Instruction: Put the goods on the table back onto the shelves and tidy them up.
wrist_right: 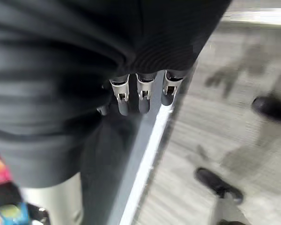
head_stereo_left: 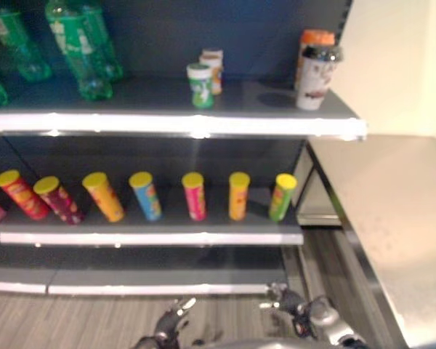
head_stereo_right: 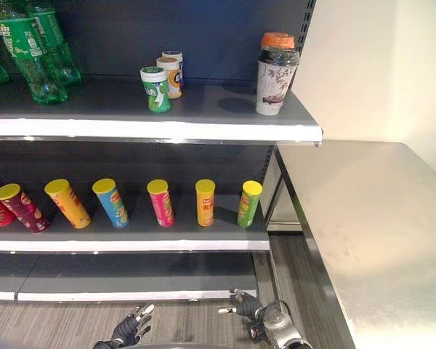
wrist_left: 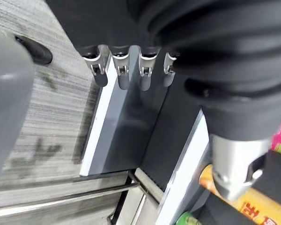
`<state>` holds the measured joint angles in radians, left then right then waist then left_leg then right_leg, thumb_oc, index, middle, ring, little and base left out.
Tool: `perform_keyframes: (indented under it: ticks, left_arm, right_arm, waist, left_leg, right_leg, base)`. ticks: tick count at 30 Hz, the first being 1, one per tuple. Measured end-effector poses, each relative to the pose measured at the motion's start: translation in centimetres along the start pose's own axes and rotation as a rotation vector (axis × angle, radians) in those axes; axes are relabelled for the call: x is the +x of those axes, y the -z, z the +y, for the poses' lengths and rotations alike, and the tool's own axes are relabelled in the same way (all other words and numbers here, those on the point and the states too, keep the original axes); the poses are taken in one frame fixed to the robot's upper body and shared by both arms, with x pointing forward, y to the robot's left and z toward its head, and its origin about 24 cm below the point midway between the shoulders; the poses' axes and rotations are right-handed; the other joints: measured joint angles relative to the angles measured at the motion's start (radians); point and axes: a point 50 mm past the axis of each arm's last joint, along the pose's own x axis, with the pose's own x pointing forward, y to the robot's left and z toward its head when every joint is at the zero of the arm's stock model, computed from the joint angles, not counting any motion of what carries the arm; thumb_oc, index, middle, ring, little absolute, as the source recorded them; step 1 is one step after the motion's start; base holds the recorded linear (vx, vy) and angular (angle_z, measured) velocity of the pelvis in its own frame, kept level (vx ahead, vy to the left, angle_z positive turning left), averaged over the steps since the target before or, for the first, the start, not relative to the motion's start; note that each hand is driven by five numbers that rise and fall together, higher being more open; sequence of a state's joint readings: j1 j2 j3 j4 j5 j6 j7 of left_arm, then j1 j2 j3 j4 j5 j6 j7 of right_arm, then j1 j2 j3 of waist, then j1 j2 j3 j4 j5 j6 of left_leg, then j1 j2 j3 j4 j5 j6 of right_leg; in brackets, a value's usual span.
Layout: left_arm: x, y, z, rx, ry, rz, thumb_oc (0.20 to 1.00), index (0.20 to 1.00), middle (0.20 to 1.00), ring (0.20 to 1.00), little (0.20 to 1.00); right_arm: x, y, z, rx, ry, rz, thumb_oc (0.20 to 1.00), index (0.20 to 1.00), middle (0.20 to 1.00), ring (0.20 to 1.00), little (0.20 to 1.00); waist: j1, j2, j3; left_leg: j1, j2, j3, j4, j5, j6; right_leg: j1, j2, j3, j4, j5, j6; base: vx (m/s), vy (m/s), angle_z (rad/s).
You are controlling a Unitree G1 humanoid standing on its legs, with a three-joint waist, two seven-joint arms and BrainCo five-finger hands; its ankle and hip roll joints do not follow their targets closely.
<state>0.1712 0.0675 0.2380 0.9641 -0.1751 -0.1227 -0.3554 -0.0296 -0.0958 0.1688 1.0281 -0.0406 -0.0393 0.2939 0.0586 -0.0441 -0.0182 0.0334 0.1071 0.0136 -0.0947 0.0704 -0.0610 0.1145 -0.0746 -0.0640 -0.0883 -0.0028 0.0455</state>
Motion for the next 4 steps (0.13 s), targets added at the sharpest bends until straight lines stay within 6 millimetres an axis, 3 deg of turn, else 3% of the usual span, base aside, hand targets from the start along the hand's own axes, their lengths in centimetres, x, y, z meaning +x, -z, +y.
perform_keyframes:
  ticks: [4]
  left_arm:
    - [-0.2, 0.7, 0.2, -0.005, -0.006, 0.02, 1.0, 1.0, 1.0, 1.0, 1.0]
  right_arm:
    - [-0.7, 3.6, 0.0, 0.101, 0.046, 0.112, 1.0, 1.0, 1.0, 1.0, 1.0]
  waist:
    - [-0.004, -0.001, -0.01]
  left_leg:
    - [-0.006, 0.001, -0.001, 0.0, 0.0, 0.001]
  right_leg:
    - [-0.005, -0.001, 0.0, 0.0, -0.001, -0.001]
  base:
    - [0.0, 0.0, 0.0]
